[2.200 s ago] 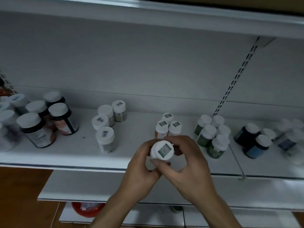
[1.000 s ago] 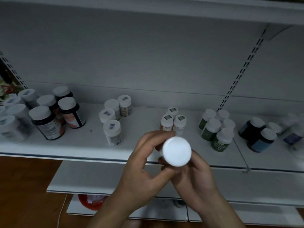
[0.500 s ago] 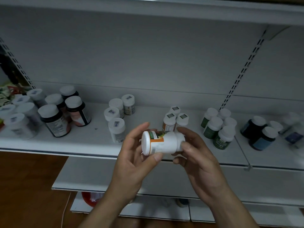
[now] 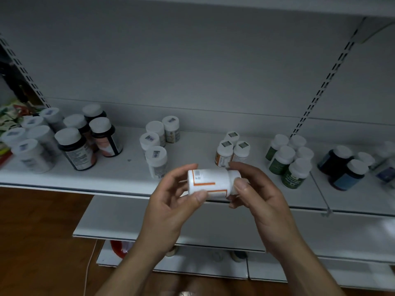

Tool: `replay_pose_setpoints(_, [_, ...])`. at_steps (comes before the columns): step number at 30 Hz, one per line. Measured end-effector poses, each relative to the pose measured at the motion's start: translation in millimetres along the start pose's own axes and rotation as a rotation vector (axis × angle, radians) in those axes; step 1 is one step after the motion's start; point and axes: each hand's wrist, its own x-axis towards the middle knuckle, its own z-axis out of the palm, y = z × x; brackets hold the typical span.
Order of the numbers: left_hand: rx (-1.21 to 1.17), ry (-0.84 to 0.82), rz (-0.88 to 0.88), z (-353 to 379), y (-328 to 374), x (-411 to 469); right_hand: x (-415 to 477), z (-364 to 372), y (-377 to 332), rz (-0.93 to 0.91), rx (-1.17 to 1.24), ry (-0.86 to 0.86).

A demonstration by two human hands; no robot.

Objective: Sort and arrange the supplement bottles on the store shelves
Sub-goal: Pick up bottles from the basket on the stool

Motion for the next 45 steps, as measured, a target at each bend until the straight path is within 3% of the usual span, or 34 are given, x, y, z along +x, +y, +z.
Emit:
replay_pose_setpoints(6, [0.004,-0.042,-0.091,-4.5,-3.1,1.3,3.9,0.3,-0.6,0.019,0.019,0.043])
replay_pose_setpoints(15, [0.06,-0.005,-0.063,-6.1,-1.3,11.0,7.6,2.1,0.2,0.001,0.02,0.035])
replay_pose_setpoints(20, [0.063,-0.066,-0.054,-8.8,-4.3,12.7,15.1,4.7,2.0,0.075,0.072,0.127])
replay_pose_setpoints(26, [0.044,0.008,-0.088,-6.3,-4.6,17.6,14.5,4.5,-0.9,0.036,0.009,0.095])
replay_pose_setpoints(32, [0.046,-0.07,-0.078,-7.3,-7.4,16.2,18.2,7.3,-1.5,0.08,0.06,0.161])
replay_pose_setpoints(38, [0.009,0.02,-0.094,0.0,-7.6,19.8,16.9,4.3,-1.2,0.04,0.027,0.103])
replay_pose_setpoints(45, [0.039,-0.032,-0.063,-0.1,-7.9,17.9,18.6,4.0,0.4,0.063,0.03,0.13])
